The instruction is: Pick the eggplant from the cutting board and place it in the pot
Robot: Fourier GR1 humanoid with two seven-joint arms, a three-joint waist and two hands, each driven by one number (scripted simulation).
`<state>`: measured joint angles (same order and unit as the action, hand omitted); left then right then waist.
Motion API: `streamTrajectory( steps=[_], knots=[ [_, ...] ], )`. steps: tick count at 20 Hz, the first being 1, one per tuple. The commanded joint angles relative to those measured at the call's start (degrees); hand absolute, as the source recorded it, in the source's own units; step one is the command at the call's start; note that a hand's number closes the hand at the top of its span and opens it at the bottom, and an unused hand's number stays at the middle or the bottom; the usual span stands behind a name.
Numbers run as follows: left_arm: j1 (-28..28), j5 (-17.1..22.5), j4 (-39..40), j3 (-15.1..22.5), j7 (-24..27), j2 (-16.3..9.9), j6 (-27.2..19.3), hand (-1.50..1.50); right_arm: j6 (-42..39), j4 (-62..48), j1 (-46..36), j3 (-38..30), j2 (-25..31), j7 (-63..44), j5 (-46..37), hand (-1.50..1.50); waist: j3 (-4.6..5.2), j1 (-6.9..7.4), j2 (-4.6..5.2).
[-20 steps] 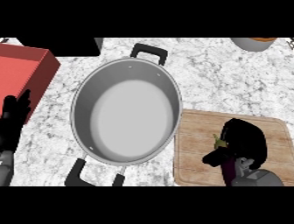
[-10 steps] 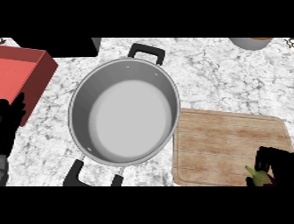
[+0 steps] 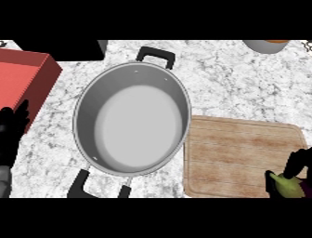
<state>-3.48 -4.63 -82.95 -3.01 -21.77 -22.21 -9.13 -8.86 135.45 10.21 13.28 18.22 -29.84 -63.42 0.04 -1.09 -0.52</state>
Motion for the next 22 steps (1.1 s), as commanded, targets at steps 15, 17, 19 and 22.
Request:
streamTrajectory(
  steps=[15, 17, 19, 22],
  knots=[
    [-2.03, -1.74, 1.22, 0.05, -0.68, 0.51, 0.15, 0.00, -24.72, 0.34, -46.00, 12.18, -17.81, -27.40, 0.91, 1.50, 0.19, 1.59, 0.19],
    [-0.96, -0.70, -3.29, 0.43, -2.64, -0.12, 1.78, 0.00, -25.38, -4.67, -52.60, 9.49, -17.97, -31.84, 5.11, 1.50, 0.14, 2.32, 0.09],
    [-1.93, -1.14, 0.12, 0.56, -0.41, 1.23, 1.34, 0.00, -23.65, -9.08, -57.11, 9.50, -18.06, -35.83, 7.54, 1.50, 0.14, 1.91, 0.25],
    [-3.00, 0.49, 1.02, -1.09, -0.78, -0.01, 3.27, 0.00, -19.98, -16.84, -60.98, 7.85, -18.13, -36.79, 10.50, 1.50, 0.11, 1.95, 0.39]
  ],
)
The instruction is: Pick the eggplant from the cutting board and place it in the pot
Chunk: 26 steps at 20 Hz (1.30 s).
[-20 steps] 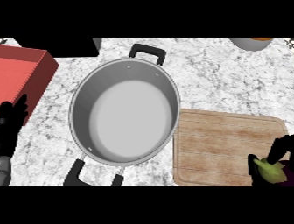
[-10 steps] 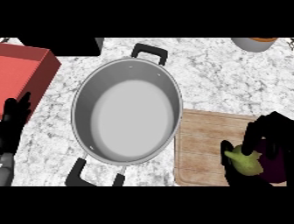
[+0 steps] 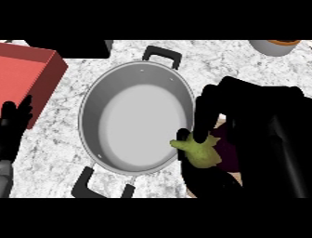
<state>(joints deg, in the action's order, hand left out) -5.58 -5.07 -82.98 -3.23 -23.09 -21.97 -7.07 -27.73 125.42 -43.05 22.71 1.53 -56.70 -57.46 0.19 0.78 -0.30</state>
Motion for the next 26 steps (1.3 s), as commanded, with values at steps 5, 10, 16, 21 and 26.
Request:
streamTrajectory(
  steps=[5, 10, 16, 21, 26],
  knots=[
    [-0.62, -1.27, 0.43, 0.10, -0.06, 1.12, -0.60, 0.00, 3.24, -16.13, -10.79, 2.23, -1.49, -13.33, 10.08, 1.50, -0.09, 0.12, 0.16],
    [-1.49, -0.30, 0.07, 0.15, 0.05, 1.47, 0.95, 0.00, 13.38, -27.55, -7.92, 4.13, -1.50, -9.62, 13.28, 1.50, -0.13, 0.52, 0.42],
    [-0.42, -2.39, 0.75, 1.73, 0.92, 3.71, -0.60, 0.00, 25.55, -36.84, -7.06, 4.27, -1.51, -6.24, 19.57, -1.50, -0.16, 0.72, 0.54],
    [-3.69, -1.83, 0.71, -0.22, -1.77, 1.04, 0.82, 0.00, 42.36, -37.73, -5.52, 5.89, -1.51, -2.03, 22.40, -1.50, -0.22, 1.12, 0.60],
    [-2.77, -2.32, 2.50, -0.04, 0.54, 2.04, 0.48, 0.00, 55.46, -35.73, -5.47, 3.91, -1.52, -0.41, 20.48, -1.50, -0.19, 0.50, 0.48]
  ],
)
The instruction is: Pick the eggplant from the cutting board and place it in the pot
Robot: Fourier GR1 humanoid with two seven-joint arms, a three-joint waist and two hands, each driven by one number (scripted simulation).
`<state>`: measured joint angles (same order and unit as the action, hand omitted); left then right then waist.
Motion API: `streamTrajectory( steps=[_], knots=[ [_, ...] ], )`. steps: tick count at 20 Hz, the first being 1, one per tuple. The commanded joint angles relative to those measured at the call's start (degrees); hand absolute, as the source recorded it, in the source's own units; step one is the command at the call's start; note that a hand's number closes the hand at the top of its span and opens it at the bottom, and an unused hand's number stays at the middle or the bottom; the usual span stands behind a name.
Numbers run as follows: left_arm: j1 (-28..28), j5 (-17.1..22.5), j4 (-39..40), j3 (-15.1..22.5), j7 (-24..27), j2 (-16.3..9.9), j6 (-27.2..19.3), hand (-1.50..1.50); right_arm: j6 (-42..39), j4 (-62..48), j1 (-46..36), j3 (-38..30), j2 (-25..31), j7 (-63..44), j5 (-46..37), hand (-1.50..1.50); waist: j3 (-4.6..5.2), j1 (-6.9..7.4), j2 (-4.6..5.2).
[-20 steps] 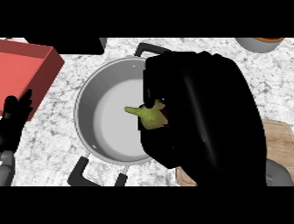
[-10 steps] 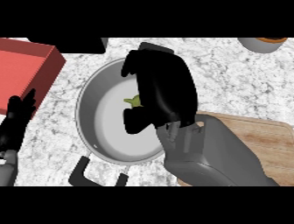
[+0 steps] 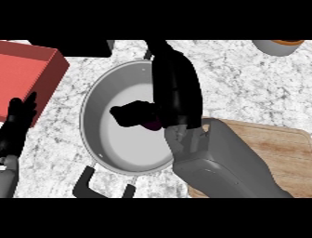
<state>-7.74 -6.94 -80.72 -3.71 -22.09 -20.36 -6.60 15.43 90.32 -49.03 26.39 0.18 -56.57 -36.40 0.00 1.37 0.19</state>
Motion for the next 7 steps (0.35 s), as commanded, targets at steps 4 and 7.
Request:
streamTrajectory(
  steps=[4, 7],
  knots=[
    [3.32, -0.02, -5.12, -0.39, -2.26, -0.05, -0.16, 0.00, 13.46, 3.87, 5.44, -5.97, -0.17, 2.45, -4.34, -1.50, -0.06, -0.88, -0.34],
    [2.99, 0.22, -1.90, -1.14, -0.46, 0.49, 0.01, 0.00, 12.95, 11.75, 12.74, -7.97, 2.10, 4.18, -3.80, -1.50, -0.04, -1.98, -0.32]
  ],
)
